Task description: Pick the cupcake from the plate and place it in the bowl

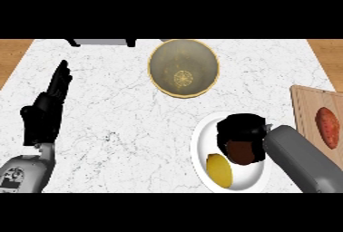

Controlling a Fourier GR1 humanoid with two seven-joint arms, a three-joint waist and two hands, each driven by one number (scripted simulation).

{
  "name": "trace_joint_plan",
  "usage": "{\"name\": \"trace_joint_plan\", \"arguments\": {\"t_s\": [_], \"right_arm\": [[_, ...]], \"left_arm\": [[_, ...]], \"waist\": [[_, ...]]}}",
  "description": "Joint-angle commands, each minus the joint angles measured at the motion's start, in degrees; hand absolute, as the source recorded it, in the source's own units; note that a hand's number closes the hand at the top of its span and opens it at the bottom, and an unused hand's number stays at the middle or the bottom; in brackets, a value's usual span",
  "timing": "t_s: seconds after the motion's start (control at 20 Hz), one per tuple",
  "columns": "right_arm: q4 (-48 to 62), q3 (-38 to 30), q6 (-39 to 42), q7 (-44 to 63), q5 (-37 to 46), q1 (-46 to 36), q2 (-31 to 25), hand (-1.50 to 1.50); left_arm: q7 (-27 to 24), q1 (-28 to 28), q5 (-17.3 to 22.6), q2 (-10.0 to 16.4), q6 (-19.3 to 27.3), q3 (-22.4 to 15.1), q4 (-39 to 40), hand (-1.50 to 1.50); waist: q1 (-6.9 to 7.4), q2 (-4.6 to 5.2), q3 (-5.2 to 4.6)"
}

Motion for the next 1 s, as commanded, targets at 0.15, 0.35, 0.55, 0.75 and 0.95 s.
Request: {"name": "trace_joint_plan", "arguments": {"t_s": [0.15, 0.35, 0.55, 0.75, 0.95], "right_arm": [[-5.96, 1.18, 5.17, 18.55, 0.39, 3.75, 14.4, 1.5], [-5.85, 1.56, 3.38, 34.52, 1.6, 6.27, 24.69, 1.5], [-14.3, 5.03, 0.21, 45.88, -0.73, 8.92, 25.01, 1.5], [-24.24, 8.64, -5.59, 56.8, -6.65, 13.23, 25.22, 1.5], [-36.34, 12.31, -16.16, 66.36, -12.02, 15.0, 25.33, 1.5]], "left_arm": [[0.47, -1.03, -1.79, -0.92, 0.59, 0.2, 1.65, 0.0], [0.4, 0.16, -0.72, -0.53, -0.29, 0.53, 1.97, 0.0], [0.85, -1.64, 0.09, -0.28, -1.22, 0.77, 1.3, 0.0], [-1.09, -0.22, -0.48, -0.48, -1.06, 0.5, 1.9, 0.0], [-0.95, -0.34, -0.79, -0.72, -1.29, -0.11, 1.83, 0.0]], "waist": [[-1.35, -0.18, 0.25], [-1.24, -0.93, 0.01], [0.21, -0.79, 0.33], [1.02, -0.59, 0.37], [0.97, -0.57, 0.42]]}}
